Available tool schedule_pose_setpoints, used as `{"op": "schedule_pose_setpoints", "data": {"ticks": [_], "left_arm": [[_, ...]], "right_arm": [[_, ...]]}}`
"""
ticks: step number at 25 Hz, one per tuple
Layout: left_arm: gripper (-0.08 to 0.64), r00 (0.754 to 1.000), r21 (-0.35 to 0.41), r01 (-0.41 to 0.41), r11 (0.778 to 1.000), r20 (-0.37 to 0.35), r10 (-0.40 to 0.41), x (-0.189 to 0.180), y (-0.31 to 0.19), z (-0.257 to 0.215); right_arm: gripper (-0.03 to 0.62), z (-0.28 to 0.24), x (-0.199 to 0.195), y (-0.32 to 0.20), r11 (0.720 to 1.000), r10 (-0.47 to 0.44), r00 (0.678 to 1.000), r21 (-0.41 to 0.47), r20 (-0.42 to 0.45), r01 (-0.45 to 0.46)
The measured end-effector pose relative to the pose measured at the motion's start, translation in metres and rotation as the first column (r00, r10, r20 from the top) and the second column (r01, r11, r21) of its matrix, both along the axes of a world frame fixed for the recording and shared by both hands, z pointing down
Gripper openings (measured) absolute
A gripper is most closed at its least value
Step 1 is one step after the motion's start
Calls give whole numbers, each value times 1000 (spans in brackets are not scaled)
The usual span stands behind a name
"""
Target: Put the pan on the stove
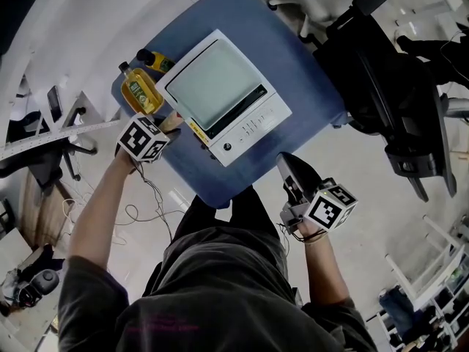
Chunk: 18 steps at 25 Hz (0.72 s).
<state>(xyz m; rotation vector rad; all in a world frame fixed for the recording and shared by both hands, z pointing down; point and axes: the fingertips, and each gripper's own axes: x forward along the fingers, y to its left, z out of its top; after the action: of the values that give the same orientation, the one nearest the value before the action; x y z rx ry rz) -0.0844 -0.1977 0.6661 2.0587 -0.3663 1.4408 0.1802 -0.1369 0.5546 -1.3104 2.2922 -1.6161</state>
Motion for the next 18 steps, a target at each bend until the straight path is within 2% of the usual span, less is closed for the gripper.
{"op": "schedule_pose_setpoints", "data": {"ticks": [7, 15, 18], "left_arm": [[94, 1000, -30, 3, 1000, -5, -3, 1, -3, 2], [105, 999, -39, -31, 999, 20, 31, 0, -3, 5], [153, 999, -28, -32, 999, 15, 33, 1, -5, 2]], "right_arm": [[3, 1, 0, 1, 1000, 3, 1000, -10, -4, -3], [3, 1, 1, 1, 1000, 1, 1000, -4, -8, -1], [3, -1, 0, 1, 1000, 0, 1000, -8, -11, 0]]}}
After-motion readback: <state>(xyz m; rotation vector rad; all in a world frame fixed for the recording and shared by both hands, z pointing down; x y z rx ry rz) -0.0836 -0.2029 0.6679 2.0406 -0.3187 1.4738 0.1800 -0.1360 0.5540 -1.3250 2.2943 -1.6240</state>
